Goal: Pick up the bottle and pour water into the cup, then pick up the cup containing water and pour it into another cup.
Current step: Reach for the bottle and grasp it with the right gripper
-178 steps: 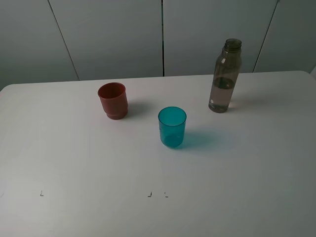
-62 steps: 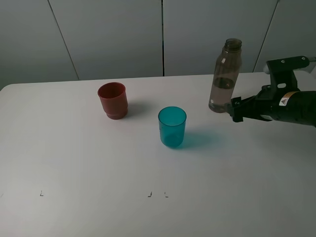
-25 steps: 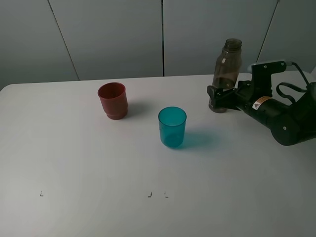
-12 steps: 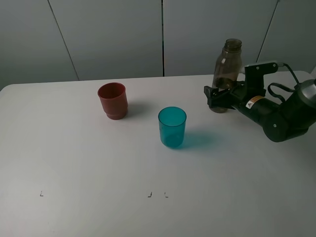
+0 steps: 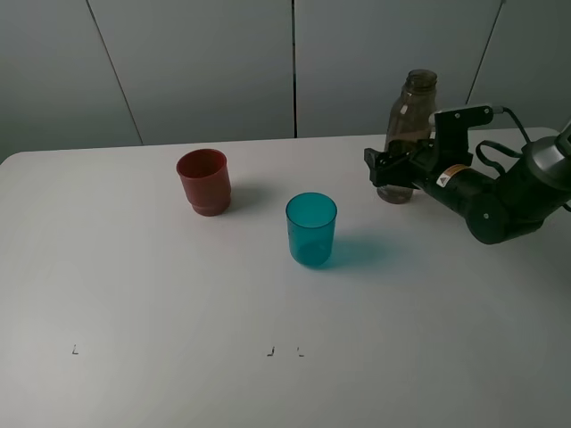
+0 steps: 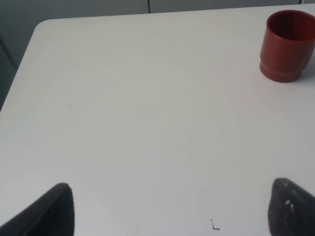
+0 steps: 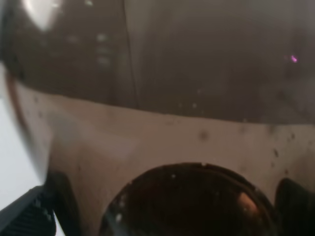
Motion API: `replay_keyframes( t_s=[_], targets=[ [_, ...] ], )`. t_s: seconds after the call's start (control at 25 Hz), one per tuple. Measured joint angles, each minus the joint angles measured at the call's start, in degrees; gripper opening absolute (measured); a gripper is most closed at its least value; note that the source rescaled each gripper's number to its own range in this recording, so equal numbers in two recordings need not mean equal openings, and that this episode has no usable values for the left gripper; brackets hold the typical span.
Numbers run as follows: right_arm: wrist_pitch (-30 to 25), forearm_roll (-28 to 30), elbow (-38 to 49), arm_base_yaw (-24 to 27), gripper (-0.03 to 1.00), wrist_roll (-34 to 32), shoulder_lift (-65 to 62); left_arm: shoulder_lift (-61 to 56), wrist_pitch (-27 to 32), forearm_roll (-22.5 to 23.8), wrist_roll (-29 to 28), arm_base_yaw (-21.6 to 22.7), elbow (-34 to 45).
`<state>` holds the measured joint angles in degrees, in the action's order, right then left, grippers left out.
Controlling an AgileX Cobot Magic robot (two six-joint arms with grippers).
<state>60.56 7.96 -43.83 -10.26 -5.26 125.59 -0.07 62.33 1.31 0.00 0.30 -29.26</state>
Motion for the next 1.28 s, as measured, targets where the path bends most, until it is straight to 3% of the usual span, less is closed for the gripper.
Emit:
replay_keyframes(
  t_s=[1.28],
  targets=[
    [-1.26,-1.06,-3.12,0.00,1.00,-1.06,0.87,0.00,0.00,0.00,0.00,0.00,0.00]
  ],
)
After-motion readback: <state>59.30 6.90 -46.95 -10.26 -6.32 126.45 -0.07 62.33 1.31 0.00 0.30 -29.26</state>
